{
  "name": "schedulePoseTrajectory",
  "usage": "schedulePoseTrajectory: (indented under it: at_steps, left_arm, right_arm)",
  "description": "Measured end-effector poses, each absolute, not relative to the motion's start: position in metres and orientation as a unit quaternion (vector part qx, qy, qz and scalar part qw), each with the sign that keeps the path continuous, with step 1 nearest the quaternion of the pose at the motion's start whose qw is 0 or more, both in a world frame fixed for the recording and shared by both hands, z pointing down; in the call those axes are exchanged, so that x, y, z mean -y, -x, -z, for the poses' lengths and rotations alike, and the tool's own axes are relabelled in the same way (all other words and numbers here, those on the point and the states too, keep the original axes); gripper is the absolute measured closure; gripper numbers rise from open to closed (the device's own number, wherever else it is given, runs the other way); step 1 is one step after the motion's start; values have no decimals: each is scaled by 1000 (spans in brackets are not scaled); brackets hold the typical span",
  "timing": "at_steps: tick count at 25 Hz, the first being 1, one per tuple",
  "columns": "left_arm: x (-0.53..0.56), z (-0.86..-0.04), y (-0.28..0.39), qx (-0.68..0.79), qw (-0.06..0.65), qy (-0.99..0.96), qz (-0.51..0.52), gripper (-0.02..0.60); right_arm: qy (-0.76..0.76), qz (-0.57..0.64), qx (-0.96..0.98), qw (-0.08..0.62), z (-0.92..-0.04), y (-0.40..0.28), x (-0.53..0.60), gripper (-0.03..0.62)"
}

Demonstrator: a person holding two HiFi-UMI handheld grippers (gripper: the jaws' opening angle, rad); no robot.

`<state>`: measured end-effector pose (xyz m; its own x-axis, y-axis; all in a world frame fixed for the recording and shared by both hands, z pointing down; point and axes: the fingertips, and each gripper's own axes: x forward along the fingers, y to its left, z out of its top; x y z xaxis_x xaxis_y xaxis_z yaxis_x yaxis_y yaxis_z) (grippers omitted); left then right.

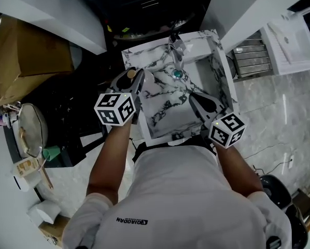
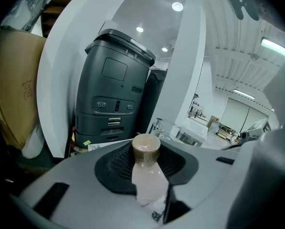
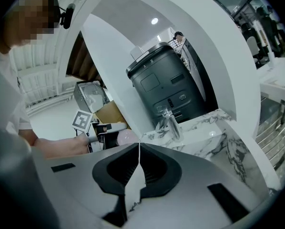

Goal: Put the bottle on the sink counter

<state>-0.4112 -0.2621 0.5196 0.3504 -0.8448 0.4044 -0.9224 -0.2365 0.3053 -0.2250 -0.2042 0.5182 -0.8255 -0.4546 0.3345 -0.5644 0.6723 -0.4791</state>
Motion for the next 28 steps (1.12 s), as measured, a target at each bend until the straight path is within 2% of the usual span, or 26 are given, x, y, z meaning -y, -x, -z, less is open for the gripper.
schedulePoseTrajectory:
  at_steps: [28]
  left_arm:
    - [332, -583, 426, 596, 236, -754, -138, 446]
  right_arm:
    - [-299, -284, 902, 124, -544, 194, 209, 553]
